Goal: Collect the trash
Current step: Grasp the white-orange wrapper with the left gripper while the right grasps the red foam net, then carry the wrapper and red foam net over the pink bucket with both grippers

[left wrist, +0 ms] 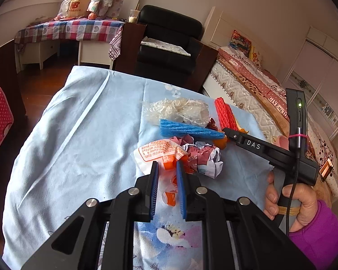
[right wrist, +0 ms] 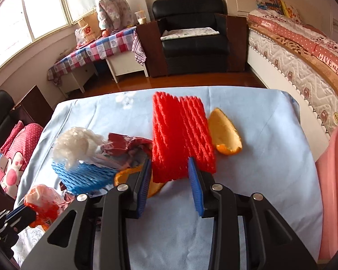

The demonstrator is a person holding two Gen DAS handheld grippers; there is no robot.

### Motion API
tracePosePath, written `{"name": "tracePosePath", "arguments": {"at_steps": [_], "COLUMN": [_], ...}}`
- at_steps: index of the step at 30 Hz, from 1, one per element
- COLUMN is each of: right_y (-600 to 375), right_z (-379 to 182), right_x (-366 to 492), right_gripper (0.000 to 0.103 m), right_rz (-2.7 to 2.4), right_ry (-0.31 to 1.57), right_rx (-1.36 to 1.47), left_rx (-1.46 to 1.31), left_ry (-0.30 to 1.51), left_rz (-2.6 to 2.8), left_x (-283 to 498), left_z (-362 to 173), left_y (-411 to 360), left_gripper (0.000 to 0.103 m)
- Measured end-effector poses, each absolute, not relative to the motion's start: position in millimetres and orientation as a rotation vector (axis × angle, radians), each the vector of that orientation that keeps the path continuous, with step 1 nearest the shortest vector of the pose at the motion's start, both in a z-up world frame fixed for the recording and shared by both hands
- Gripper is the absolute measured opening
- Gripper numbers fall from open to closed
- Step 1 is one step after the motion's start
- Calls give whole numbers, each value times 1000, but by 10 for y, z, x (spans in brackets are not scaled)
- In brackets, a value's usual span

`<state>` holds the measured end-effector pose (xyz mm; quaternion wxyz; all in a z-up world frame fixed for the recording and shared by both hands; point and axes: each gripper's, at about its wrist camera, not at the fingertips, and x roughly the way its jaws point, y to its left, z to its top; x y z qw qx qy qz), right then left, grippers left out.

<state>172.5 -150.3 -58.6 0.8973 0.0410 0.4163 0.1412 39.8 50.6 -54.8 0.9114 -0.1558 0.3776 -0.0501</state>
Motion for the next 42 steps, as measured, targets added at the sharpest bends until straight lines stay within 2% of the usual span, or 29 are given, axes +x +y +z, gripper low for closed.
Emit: {"name": "tracePosePath", "arguments": {"at_steps": [1,4,7,23,42], "right_y": [-1515,-1565,-1622,-2018,-2868], "right_z": [-586,-541,-460,137,235], "right_x": [1713,1668,1566,745,319], "right_gripper": [26,16,11,10,10], "right_rz": [290,295,302,356,230], "right_ry": [859,848,830,708,626], "right_rx": [91,101,106,186,294], "left_rx": [-320,-319,-315,-263,-184], "left_ry": [777,770,759,678,632], "left_rz": [-104,-105,-106,-157,-302], "left_x": [400,390,372,171,223], "left_z": [-548,-524,-488,-82,300], "left_y": [507,505,490,124,-786], "left_gripper": [15,15,15,15,15]}}
